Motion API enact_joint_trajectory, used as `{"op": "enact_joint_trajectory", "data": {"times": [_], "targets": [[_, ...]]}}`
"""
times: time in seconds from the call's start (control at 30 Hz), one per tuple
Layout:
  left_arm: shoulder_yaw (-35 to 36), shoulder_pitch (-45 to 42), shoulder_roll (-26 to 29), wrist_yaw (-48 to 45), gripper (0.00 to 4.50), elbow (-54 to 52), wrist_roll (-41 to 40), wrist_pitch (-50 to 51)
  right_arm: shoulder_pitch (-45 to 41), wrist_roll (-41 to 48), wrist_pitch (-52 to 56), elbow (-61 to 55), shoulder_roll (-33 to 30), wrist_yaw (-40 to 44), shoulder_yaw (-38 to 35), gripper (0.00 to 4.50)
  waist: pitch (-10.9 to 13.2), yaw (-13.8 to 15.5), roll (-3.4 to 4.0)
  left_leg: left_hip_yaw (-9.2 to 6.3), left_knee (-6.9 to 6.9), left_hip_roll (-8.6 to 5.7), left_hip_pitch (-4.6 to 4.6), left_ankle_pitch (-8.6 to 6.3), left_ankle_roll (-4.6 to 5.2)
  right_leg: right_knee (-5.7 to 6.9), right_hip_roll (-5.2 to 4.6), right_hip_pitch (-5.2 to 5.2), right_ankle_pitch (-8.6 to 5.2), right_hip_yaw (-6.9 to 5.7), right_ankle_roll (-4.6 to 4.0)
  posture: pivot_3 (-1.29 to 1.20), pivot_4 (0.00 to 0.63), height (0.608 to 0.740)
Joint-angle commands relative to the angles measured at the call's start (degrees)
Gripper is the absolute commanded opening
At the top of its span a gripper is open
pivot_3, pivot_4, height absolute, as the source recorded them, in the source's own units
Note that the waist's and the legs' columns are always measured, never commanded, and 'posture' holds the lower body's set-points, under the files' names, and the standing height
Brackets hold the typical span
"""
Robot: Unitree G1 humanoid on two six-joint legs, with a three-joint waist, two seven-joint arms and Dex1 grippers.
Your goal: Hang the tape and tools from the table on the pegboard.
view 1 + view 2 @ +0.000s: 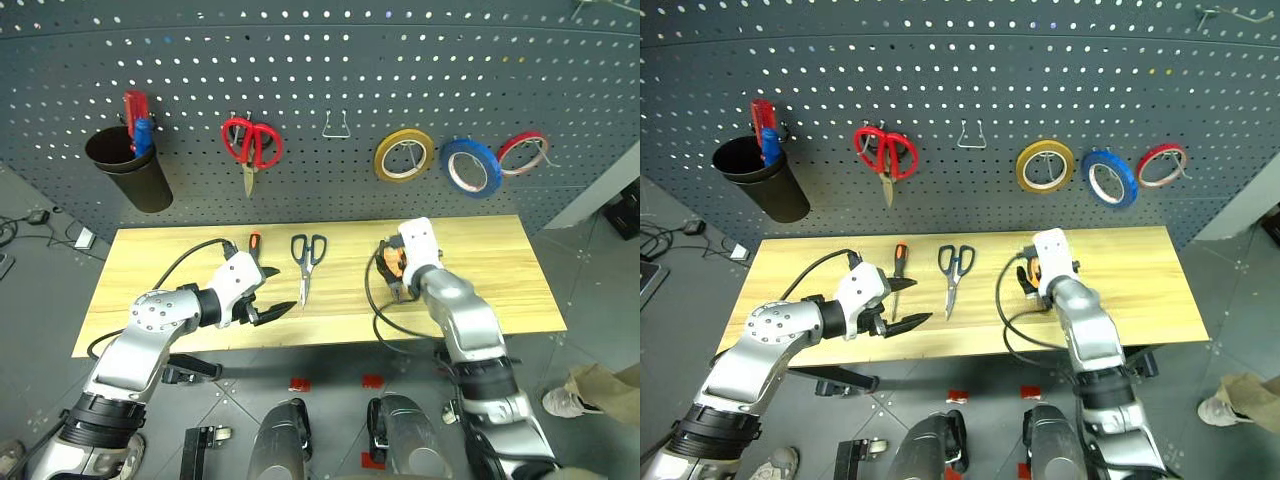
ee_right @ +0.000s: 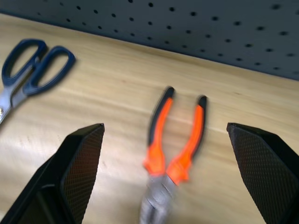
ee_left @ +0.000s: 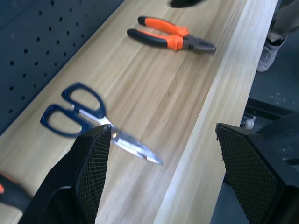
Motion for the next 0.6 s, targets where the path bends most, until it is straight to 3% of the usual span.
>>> {"op": "enact_joint_trajectory", "data": {"times": [0.03, 0.1, 0.17, 0.6], "targets": [[1.1, 1.2, 0.9, 0.1, 3.76, -3.0, 0.6, -0.8, -3.5, 1.7, 3.2, 7.7, 1.6, -4.6, -4.9, 4.48, 0.0, 0.0, 0.0, 0.01, -0.02, 0.0, 0.0, 0.02, -0.04, -0.02, 0.0, 0.0, -0.01, 0.0, -0.01, -0.13, 0.305, 0.74], [1.0, 1.9, 0.9, 0.4, 3.76, -3.9, 0.7, -0.4, -6.4, 2.1, 2.4, 13.8, 2.0, -7.4, -7.1, 4.48, 0.0, 0.3, 0.01, 0.03, -0.1, -0.03, -0.1, 0.04, -0.08, -0.07, -0.03, -0.08, -0.06, 0.0, -0.04, -0.12, 0.308, 0.74], [1.0, 2.4, 0.8, 0.5, 3.76, -4.6, 0.8, -0.1, -9.0, 2.6, 0.4, 19.2, 2.4, -10.0, -8.6, 4.48, 0.2, -0.1, 0.02, 0.18, -0.11, -0.04, -0.71, 0.05, -0.13, -0.04, -0.03, -0.8, -0.11, 0.1, -0.01, -0.12, 0.309, 0.74], [0.2, 1.4, 0.1, 0.8, 3.76, -4.6, 1.3, 0.6, -18.0, 7.8, -3.8, 37.5, 3.3, -13.6, -14.1, 4.48, 0.5, -0.3, 0.07, 0.2, -0.14, 0.0, -0.7, 0.05, -0.12, -0.02, 0.02, -0.82, -0.11, 0.13, -0.01, -0.11, 0.314, 0.74]]}}
